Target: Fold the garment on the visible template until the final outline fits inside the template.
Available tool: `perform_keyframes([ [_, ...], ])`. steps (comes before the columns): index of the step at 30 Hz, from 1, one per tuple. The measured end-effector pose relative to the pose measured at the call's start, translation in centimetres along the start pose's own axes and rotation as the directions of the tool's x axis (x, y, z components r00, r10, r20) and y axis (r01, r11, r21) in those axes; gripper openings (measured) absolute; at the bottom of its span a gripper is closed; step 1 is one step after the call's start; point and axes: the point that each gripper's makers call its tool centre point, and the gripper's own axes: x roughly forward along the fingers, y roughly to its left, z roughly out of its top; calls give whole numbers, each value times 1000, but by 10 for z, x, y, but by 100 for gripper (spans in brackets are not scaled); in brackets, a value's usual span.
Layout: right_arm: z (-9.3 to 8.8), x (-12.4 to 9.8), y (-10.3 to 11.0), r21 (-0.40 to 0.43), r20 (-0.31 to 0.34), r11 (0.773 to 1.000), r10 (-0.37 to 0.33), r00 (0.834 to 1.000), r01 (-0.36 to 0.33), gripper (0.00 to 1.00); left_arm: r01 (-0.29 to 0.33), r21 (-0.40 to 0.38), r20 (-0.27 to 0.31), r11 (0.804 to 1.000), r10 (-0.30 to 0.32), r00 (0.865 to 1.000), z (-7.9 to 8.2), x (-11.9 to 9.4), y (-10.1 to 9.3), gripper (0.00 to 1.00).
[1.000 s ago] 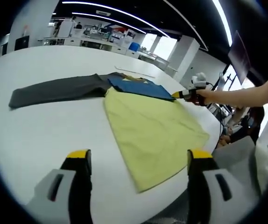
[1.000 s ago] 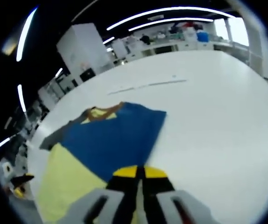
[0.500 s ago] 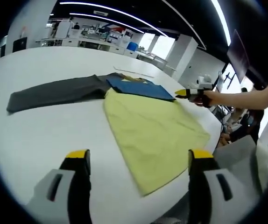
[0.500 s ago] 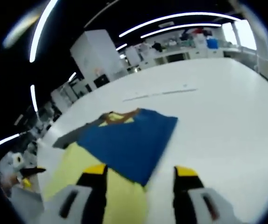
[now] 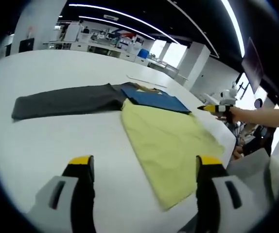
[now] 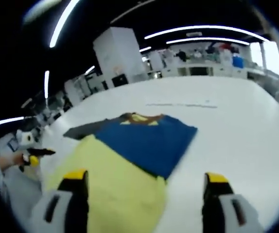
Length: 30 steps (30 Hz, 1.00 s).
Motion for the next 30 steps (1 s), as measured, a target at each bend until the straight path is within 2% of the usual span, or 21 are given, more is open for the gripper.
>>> perform_keyframes([
  [6,2,-9,7,-3,25,1000,7,1000,-7,99,0,5,13,1000,0,1000,8,4,8,83],
  [10,3,-9,15,-38,21,999,19,1000,-18,99,-6,11,20,1000,6,1000,11,5,16,83],
  [14,2,-10,23,-29,27,999,31,999,-30,99,-22,-23,43,1000,23,999,15,6,29,83],
  [16,1,-10,26,-25,24,999,39,999,-39,99,-87,-53,78,995,91,993,21,3,49,83],
  [19,-2,-11,32,-20,28,999,40,999,-39,99,-160,-116,127,980,174,977,30,-4,76,83],
  [26,-5,-19,43,-10,44,999,53,998,-52,99,-243,-160,159,957,268,950,41,-20,121,77],
  [30,-8,-26,47,-11,42,999,49,998,-49,98,-282,-158,156,946,305,939,44,-27,145,77],
])
